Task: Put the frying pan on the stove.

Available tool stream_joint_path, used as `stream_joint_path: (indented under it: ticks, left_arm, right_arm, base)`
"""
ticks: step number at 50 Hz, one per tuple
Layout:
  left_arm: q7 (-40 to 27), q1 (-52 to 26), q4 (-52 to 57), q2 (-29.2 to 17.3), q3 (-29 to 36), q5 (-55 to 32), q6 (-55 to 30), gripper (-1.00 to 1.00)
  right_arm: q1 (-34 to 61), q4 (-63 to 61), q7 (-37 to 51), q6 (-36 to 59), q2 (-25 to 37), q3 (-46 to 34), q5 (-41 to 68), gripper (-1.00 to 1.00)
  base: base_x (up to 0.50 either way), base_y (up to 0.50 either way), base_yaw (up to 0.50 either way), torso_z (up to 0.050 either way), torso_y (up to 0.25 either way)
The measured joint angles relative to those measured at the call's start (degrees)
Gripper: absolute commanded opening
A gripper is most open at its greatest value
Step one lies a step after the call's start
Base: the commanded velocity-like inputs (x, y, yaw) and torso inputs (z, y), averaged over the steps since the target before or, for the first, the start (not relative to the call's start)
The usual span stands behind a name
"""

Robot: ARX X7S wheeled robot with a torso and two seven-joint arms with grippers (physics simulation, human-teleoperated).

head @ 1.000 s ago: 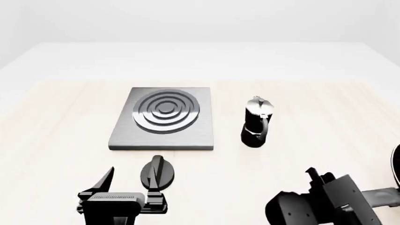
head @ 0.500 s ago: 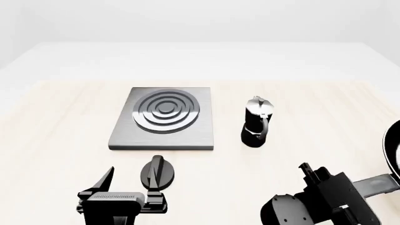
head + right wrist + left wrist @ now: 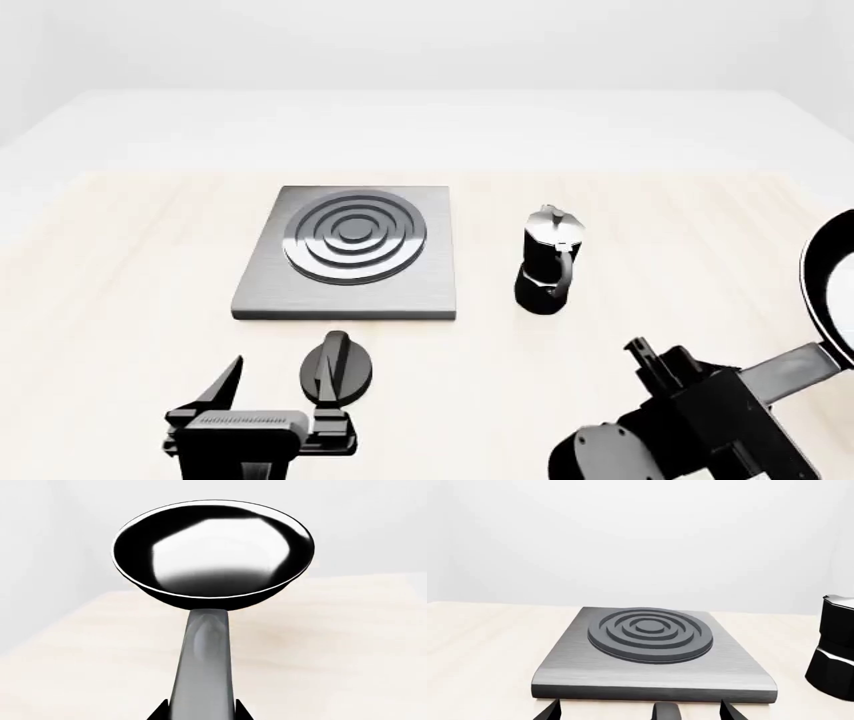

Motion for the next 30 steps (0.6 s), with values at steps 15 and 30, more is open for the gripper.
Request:
stream_joint_path:
  ticks: [15, 30]
  left_arm:
    - [-0.18, 0.09, -0.42, -0.08, 0.12, -0.06, 0.58, 1.0]
    - [-0.39, -0.19, -0.42, -0.26, 0.48, -0.02, 0.36, 1.0]
  right_arm:
    - [-2.2, -5.35, -3.14, -0.75, 1.1, -2.65, 1.4, -1.0]
    - [-2.69, -8.15, -5.66, -0.17, 1.94, -5.44, 2.37, -1.0]
  base:
    - [0.0, 0.0, 0.0, 0.0, 0.001]
    - [0.0, 0.0, 0.0, 0.001, 0.002]
